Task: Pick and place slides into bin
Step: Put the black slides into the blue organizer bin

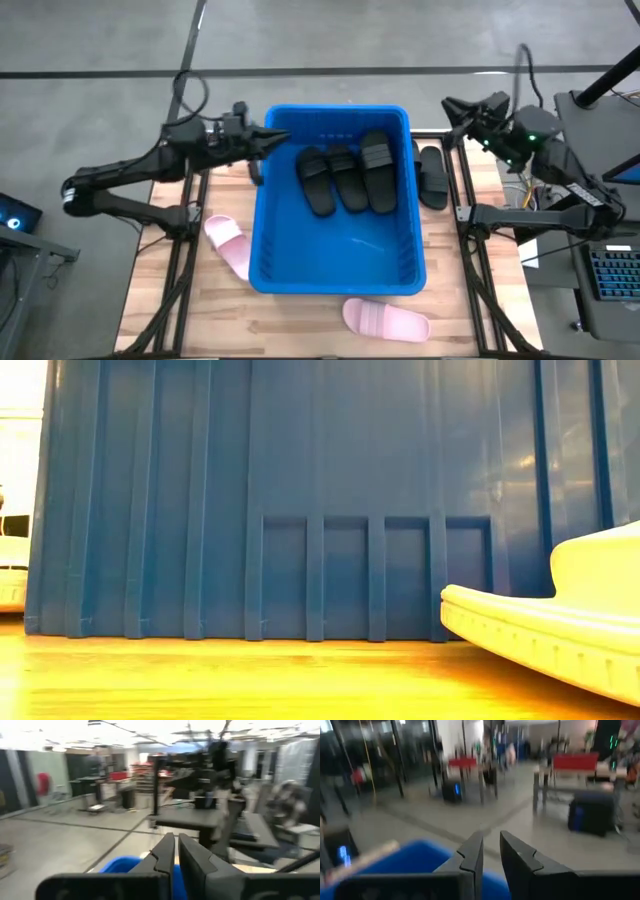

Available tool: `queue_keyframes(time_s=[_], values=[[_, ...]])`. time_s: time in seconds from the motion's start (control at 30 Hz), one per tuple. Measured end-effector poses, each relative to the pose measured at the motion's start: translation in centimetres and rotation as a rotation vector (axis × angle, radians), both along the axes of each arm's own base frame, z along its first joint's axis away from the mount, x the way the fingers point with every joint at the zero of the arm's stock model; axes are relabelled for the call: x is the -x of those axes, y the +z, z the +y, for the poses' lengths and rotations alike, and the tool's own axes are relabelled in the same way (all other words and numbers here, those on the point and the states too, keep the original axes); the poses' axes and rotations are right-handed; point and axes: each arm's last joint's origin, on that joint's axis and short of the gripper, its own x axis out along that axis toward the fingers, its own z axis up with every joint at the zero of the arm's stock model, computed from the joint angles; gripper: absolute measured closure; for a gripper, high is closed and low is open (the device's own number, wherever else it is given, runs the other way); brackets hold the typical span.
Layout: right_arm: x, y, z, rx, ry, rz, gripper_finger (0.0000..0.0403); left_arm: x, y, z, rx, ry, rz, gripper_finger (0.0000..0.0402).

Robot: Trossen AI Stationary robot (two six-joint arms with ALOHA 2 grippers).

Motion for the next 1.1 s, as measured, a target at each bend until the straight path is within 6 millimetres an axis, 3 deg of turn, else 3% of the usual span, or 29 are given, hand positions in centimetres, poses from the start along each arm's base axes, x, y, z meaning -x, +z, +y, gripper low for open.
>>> queue_keyframes(time_s=[0.2,0.4,0.63,0.8,1.1], values=[[0.9,-0.6,0.2,-0.140,-0.063,0.240,0.0314,4.3,-4.2,-0.7,0.018,0.035,0.013,0.0391],[2.1,-1.9,0.2,-0.270,-0.316,0.229,0.0281,7.3,-8.4,-1.3,0.102,0.022,-0.101,0.0391],[2.7,-4.0,0.4,-0.344,-0.361,0.176,0.0256,8.8,-13.9,-1.5,0.086,0.023,-0.207,0.0391],[2.0,-6.5,0.1,-0.449,-0.386,0.143,0.0253,10.1,-17.1,-1.7,0.196,0.034,-0.290,0.0391],[1.8,-12.1,-1.5,-0.779,-0.495,0.164,0.0264,11.7,-19.4,-1.8,0.244,0.064,-0.448,0.0391]])
